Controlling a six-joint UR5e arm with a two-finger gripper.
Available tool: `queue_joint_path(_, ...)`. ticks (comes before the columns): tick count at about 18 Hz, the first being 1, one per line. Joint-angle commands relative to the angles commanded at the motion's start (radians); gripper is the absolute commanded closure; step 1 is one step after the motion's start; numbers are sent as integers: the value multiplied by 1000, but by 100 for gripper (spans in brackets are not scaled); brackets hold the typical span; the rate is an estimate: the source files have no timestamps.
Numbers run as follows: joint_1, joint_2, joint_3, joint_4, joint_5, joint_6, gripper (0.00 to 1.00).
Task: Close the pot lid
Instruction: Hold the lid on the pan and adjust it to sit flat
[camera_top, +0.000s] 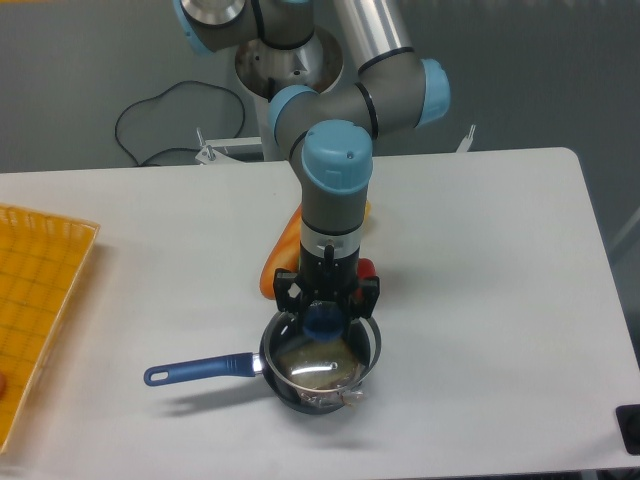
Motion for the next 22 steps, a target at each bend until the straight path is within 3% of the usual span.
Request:
queue_joint_path(20, -15, -37, 6, 40, 2, 0, 70)
queue_joint_path(22, -14, -40, 0, 72, 2, 0, 70)
